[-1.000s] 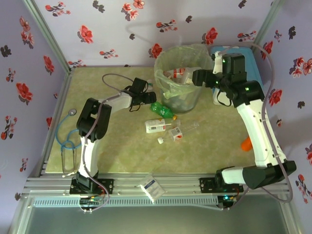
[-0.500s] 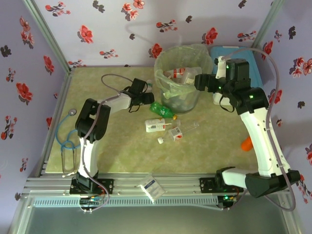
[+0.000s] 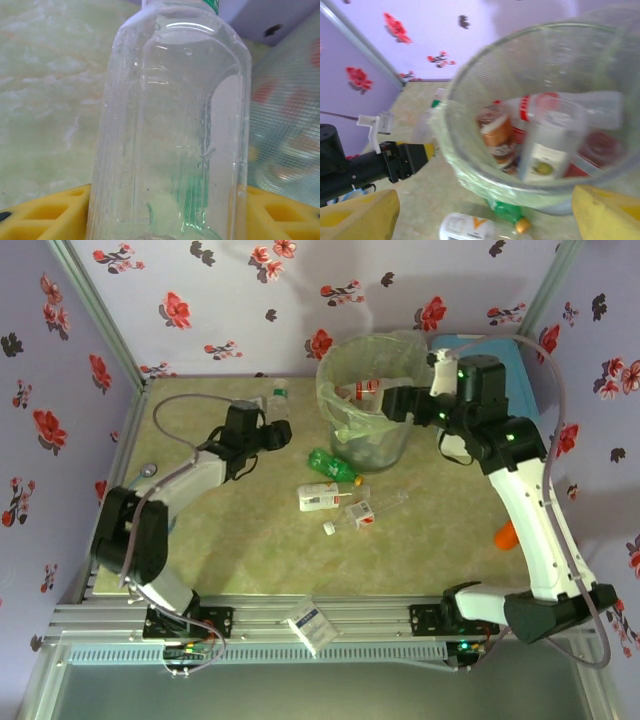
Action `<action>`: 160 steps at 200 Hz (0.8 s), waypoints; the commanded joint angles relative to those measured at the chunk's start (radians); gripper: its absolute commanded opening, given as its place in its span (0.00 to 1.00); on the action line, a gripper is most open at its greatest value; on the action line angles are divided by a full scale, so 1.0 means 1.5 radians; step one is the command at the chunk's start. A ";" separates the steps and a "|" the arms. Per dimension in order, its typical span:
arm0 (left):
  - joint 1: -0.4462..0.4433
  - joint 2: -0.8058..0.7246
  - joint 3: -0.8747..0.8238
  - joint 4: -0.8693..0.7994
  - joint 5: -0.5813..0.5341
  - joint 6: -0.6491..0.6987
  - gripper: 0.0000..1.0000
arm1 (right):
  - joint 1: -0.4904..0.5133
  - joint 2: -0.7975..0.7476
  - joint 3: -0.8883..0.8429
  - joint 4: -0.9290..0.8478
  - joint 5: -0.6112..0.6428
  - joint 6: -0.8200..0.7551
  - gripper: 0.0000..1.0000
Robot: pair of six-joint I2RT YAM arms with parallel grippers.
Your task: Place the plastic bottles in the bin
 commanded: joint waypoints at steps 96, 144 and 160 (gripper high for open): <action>-0.022 -0.301 -0.242 0.220 0.136 0.091 0.64 | 0.184 0.347 0.233 0.175 -0.070 0.141 0.92; -0.040 -0.307 -0.251 0.251 0.136 0.106 0.65 | 0.191 0.421 0.267 0.194 -0.102 0.157 0.91; -0.042 -0.304 -0.251 0.262 0.136 0.100 0.65 | 0.190 0.427 0.265 0.195 -0.125 0.156 0.86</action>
